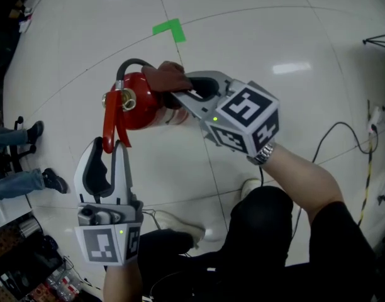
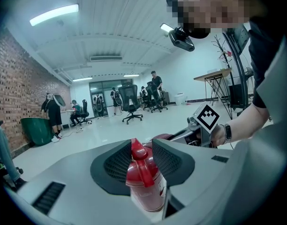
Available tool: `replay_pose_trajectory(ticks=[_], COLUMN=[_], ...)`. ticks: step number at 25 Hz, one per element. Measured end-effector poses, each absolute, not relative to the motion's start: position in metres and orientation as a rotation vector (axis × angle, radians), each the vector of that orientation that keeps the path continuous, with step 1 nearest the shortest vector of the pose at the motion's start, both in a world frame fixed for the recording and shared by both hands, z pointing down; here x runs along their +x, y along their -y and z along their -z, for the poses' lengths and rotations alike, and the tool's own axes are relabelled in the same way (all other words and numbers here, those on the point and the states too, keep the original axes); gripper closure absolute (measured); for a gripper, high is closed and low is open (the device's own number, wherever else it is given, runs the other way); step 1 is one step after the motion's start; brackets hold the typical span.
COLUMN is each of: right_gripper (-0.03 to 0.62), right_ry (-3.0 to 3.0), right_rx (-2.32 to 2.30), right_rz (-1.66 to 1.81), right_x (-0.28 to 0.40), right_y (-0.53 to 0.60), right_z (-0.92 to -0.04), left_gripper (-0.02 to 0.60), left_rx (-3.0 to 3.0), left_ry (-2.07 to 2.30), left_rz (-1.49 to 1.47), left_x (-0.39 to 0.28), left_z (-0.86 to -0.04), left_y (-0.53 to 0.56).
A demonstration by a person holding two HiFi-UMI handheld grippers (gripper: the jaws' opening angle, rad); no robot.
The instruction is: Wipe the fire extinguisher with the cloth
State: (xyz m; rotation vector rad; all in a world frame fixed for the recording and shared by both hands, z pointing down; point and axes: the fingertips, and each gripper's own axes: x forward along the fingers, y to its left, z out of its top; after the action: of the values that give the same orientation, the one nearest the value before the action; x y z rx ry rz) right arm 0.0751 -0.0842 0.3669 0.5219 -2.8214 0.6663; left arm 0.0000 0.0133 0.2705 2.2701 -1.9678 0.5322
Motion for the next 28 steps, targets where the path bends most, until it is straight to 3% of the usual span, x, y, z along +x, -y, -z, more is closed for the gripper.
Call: replay_pose_trajectory(ticks=[6,7,28], right_gripper=[0.516,0.516,0.516], right_ry=[2.78,2.772,2.589], right_rx=[0.48,0.481,0.463], right_rz=[-0.64,-0.641,-0.714], right_x=[0.068,0.068,0.064], right_y=[0.077,0.077,0.064], right_z=[-0.384,-0.387,-0.487], left_gripper=[0.439,0.403,0.43], left_rx=[2.303,2.3,2.248], left_ry=[1.968,1.957,1.938], left_rz=[-0.575,-0.596,-0.649], left_x=[0.003,0.004,0.003], left_z=[-0.263,-0.265,-0.274], left_y=[-0.009,-0.007,0.008])
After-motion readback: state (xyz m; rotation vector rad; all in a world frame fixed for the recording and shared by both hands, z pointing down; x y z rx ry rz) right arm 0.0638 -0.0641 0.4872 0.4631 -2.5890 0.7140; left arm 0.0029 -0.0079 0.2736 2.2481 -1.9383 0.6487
